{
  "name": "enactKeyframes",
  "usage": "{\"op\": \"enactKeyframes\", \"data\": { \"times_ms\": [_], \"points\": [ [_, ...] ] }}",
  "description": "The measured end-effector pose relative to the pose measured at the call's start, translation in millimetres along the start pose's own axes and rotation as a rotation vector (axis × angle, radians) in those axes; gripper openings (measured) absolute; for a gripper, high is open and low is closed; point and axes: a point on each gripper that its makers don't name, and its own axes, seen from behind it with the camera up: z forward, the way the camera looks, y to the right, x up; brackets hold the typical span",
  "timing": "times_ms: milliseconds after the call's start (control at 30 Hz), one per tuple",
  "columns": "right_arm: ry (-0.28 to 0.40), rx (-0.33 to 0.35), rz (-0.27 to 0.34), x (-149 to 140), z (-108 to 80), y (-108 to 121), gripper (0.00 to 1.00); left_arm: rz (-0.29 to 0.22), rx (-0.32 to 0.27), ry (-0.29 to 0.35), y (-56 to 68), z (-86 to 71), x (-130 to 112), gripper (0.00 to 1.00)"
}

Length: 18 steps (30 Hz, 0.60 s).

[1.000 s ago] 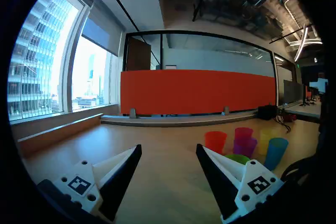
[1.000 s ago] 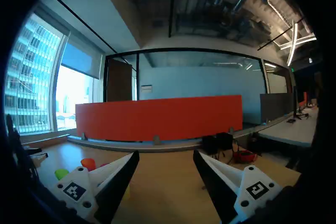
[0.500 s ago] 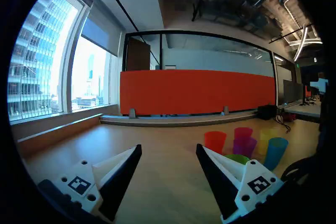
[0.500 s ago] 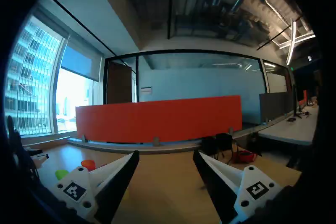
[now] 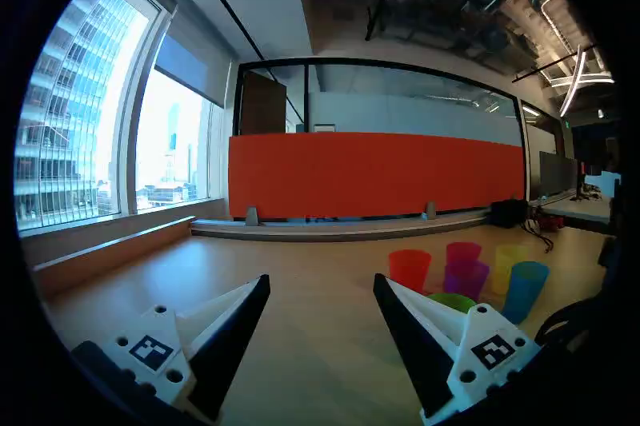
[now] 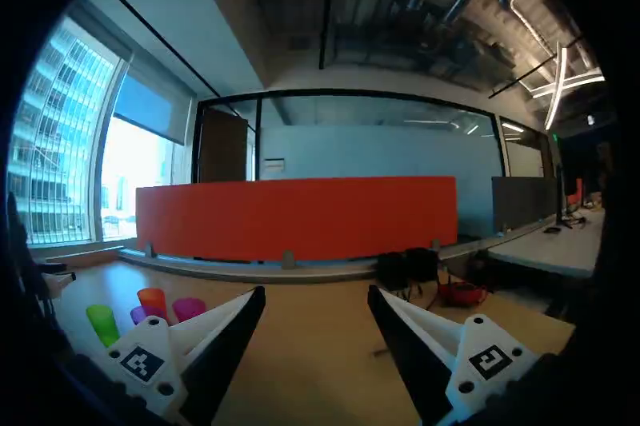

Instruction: Pour water

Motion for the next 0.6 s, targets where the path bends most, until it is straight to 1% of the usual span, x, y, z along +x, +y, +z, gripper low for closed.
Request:
{"op": "enactKeyframes", "data": {
  "times_ms": [200,300,400,600],
  "points": [
    [-0.014,0.024,0.043,-19.2,10.4,-7.3,0.99,0.0,0.0,0.0,0.1,0.1,-0.1,0.96],
    [-0.031,0.027,0.046,-32.3,14.6,-9.6,0.99,0.0,0.0,0.0,0.3,0.4,-0.1,0.96],
    [-0.048,0.016,0.035,-44.2,18.4,-8.6,0.99,0.0,0.0,0.0,0.0,0.4,-0.2,0.96],
    [-0.035,0.032,-0.001,-53.2,19.7,-11.0,0.99,0.0,0.0,0.0,-0.4,0.2,-0.2,0.96]
  ]
}}
